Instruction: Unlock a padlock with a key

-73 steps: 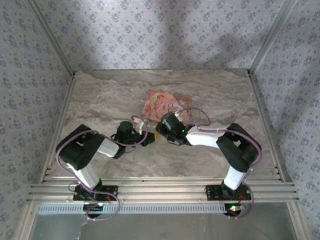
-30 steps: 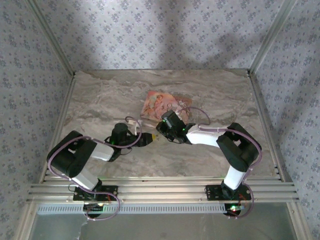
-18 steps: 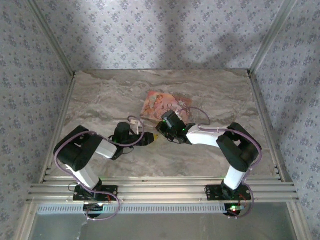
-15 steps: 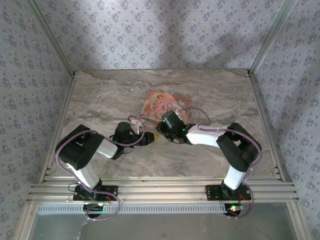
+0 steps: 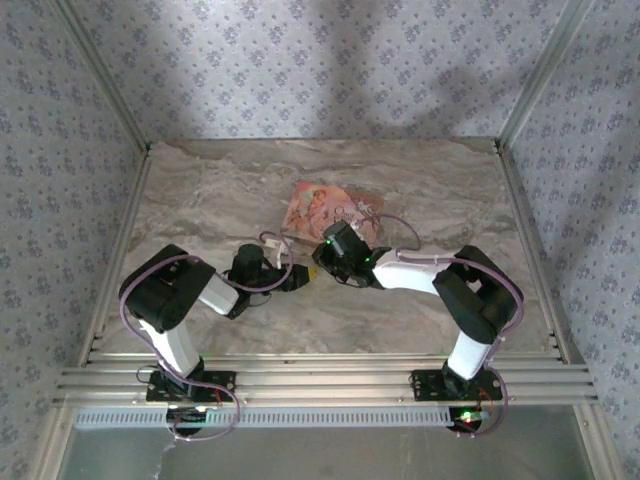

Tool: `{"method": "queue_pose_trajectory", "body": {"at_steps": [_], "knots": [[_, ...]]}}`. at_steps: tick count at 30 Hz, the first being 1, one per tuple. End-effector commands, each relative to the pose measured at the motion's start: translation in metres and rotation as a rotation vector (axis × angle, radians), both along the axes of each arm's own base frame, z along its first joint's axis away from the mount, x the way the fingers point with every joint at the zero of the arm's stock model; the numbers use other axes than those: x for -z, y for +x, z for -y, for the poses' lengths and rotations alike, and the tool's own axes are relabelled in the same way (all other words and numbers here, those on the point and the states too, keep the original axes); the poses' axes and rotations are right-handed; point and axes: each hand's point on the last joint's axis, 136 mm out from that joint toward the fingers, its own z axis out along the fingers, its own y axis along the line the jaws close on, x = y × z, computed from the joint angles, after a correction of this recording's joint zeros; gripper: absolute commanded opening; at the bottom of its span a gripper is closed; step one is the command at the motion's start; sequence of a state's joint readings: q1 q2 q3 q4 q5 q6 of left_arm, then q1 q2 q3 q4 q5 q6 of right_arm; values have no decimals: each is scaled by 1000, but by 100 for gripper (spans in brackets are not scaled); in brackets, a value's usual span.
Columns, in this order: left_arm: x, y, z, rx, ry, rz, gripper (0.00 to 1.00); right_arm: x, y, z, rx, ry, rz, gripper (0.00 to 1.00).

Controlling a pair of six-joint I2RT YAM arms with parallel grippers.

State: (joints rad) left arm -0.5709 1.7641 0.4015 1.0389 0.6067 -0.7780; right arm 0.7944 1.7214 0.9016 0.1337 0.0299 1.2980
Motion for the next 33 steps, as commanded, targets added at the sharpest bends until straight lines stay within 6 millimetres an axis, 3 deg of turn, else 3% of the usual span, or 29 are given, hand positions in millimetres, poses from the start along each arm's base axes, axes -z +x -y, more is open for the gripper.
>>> {"method": "queue_pose_trajectory", "body": {"at_steps": [1, 3, 19, 26, 33], "knots": [[-14, 5, 8, 16, -41, 54, 4, -14, -1, -7, 9, 66, 3, 0], [-17, 6, 8, 13, -48, 65, 0, -12, -3, -7, 5, 63, 0, 0], [-35, 23, 10, 9, 9, 220, 0, 2, -23, -14, -91, -6, -36, 0], [-62, 27, 15, 61, -89, 200, 0, 5, -31, -11, -146, -82, -25, 0], [-49, 33, 13, 35, -81, 168, 0, 4, -35, -15, -150, -37, -34, 0]]}}
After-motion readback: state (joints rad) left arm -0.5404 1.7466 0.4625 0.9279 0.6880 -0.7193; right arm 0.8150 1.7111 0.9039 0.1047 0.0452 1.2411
